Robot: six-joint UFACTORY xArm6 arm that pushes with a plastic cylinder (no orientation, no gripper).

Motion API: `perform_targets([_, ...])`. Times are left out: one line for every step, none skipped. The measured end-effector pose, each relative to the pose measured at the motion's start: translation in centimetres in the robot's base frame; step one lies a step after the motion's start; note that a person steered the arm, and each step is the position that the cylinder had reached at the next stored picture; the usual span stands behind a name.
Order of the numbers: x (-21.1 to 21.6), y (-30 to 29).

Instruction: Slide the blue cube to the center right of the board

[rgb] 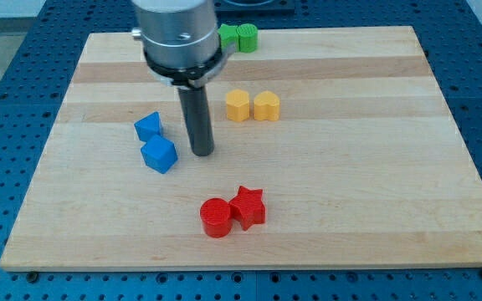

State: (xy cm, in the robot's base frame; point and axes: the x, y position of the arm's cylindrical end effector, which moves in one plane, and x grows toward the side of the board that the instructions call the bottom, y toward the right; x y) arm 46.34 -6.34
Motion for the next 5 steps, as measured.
perform_targets([2.3,-0.1])
perform_targets([5.3,-2.7])
perform_targets([5.9,-9.5])
perform_targets([4.5,-15.3])
perform_targets([1.8,-14.2])
